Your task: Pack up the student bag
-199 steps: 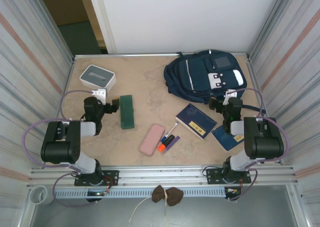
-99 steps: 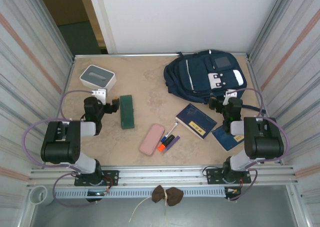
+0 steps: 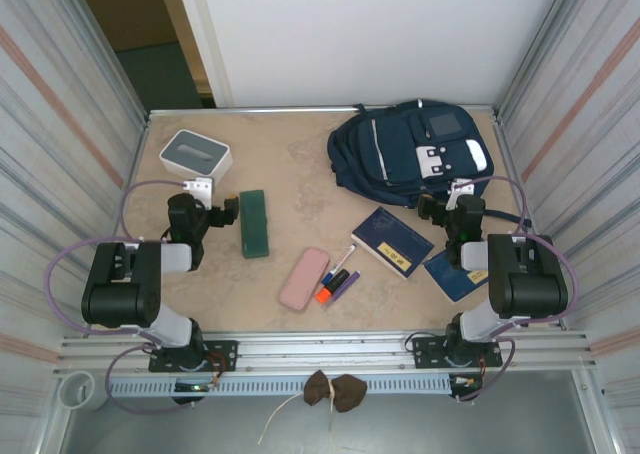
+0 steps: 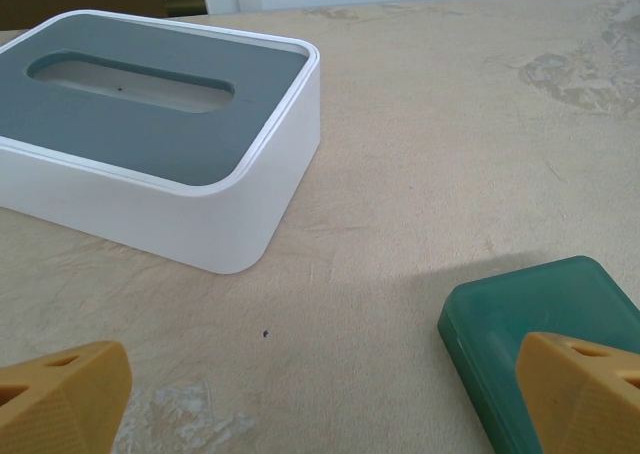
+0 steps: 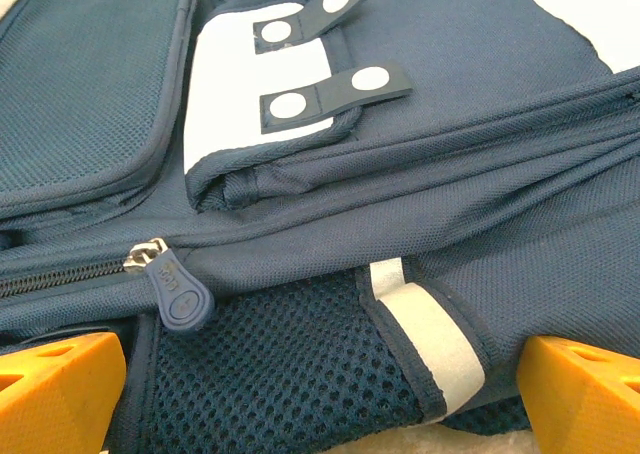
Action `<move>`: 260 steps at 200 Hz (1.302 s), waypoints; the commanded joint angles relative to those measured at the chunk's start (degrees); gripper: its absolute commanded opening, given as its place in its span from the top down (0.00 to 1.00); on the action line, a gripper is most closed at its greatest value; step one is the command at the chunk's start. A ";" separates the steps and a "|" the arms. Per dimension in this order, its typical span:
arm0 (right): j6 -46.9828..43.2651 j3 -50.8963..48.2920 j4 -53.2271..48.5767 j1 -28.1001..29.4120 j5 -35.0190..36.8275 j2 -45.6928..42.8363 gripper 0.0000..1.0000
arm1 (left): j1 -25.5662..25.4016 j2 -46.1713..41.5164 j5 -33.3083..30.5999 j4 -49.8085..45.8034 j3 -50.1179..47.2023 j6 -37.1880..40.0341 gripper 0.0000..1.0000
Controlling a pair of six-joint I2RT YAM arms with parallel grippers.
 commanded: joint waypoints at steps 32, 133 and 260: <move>5.19 1.47 -13.81 4.58 17.77 -15.67 0.01 | 0.07 -17.14 -17.48 -23.61 4.08 -11.20 0.01; 15.35 28.14 -61.64 14.31 -0.98 -13.89 0.09 | -14.33 -20.34 -1.06 -49.34 19.45 -28.84 0.01; -5.65 61.19 -74.24 26.33 4.24 24.17 0.42 | -26.58 -5.40 -4.45 -59.69 30.28 -22.90 0.01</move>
